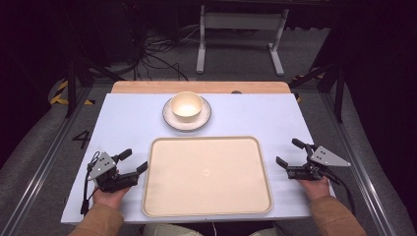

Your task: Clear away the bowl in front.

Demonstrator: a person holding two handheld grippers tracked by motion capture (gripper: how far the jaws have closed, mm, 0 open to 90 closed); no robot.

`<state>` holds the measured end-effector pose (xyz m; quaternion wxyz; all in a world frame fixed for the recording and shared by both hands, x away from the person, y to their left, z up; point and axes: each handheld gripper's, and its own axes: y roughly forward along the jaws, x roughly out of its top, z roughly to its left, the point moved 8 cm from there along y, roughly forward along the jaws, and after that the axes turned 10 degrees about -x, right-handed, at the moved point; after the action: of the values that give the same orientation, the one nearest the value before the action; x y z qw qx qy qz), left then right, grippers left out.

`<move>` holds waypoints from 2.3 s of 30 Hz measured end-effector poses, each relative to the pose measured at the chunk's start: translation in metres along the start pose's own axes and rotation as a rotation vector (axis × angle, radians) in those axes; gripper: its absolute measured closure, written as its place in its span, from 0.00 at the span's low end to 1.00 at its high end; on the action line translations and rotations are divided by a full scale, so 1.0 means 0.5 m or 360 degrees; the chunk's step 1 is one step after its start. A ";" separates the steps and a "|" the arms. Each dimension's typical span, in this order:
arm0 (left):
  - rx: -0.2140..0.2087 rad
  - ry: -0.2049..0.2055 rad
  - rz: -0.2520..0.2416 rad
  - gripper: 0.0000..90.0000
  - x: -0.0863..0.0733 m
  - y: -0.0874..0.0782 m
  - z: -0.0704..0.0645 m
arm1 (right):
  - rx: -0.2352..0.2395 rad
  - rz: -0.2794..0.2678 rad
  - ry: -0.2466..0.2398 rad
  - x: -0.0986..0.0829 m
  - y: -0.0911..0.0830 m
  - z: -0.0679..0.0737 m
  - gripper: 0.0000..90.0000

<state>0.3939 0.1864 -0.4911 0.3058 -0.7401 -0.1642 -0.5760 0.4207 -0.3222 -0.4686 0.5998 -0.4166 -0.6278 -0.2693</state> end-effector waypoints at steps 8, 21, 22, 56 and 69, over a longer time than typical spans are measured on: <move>0.0006 0.0018 0.0007 0.23 0.000 0.003 -0.002 | 0.0000 0.0000 0.0002 0.000 0.000 0.000 0.07; 0.0022 0.0056 0.0062 0.23 0.012 0.003 -0.011 | -0.0003 0.0006 0.0003 0.000 0.000 0.000 0.07; 0.0021 0.0062 0.0067 0.23 0.014 0.003 -0.012 | -0.0004 0.0006 0.0003 0.000 0.000 0.000 0.07; 0.0013 0.0083 -0.0054 0.21 0.081 -0.029 -0.042 | -0.0007 0.0007 0.0005 0.000 0.001 -0.001 0.07; -0.0005 0.0100 -0.0087 0.20 0.103 -0.029 -0.052 | -0.0010 0.0004 0.0007 0.000 0.000 -0.001 0.07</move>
<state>0.3802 0.1751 -0.4343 0.2938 -0.7173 -0.1738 -0.6075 0.4211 -0.3227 -0.4686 0.6003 -0.4187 -0.6251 -0.2714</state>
